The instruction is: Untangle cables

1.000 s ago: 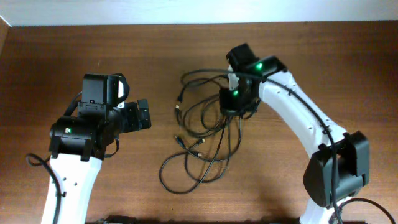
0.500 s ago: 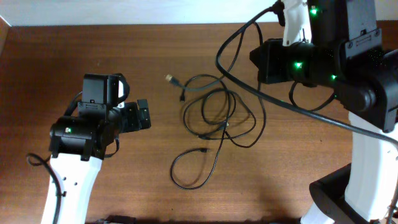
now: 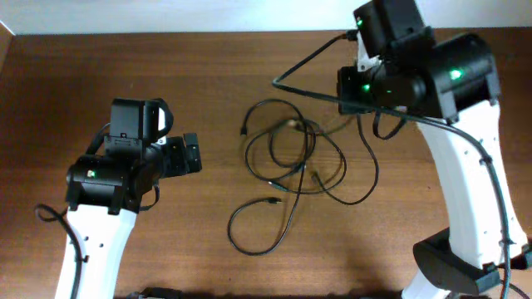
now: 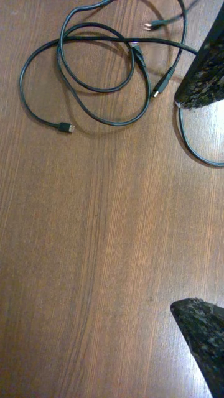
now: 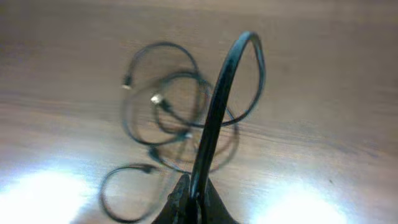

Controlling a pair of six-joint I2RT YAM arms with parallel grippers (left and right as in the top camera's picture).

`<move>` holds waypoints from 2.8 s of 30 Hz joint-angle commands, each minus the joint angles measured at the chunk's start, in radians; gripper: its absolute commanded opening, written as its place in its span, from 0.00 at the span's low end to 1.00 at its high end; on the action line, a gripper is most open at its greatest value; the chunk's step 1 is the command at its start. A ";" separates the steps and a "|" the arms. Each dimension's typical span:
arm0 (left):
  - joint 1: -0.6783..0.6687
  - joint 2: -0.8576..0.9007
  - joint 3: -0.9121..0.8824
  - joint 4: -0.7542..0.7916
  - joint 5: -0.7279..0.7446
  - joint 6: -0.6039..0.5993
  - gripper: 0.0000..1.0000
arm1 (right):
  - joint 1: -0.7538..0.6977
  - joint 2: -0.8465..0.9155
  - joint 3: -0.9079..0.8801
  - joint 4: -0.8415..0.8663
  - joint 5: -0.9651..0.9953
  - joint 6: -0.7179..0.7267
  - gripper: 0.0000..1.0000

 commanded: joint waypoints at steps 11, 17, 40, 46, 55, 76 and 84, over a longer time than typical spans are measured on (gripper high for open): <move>0.004 0.000 0.008 0.000 -0.012 -0.006 0.99 | -0.230 -0.097 -0.030 -0.006 0.278 -0.136 0.04; 0.004 0.000 0.008 0.000 -0.012 -0.006 0.99 | -0.271 -0.237 -0.029 0.006 0.298 -0.377 0.04; 0.004 0.000 0.008 0.000 -0.012 -0.006 0.99 | -0.126 -0.160 -0.092 -0.006 0.140 -1.763 0.04; 0.004 0.000 0.008 0.000 -0.012 -0.006 0.99 | -0.220 -0.104 -0.362 -0.002 0.630 -1.621 0.04; 0.004 0.000 0.008 0.000 -0.012 -0.006 0.99 | -0.454 -0.107 -0.365 0.413 1.012 -1.318 0.04; 0.004 0.000 0.008 0.000 -0.012 -0.006 0.99 | -0.072 -0.306 -0.365 0.366 -0.136 -0.823 0.04; 0.004 0.000 0.008 0.000 -0.012 -0.006 0.99 | -0.174 -0.303 -0.366 -0.006 0.771 -0.536 0.04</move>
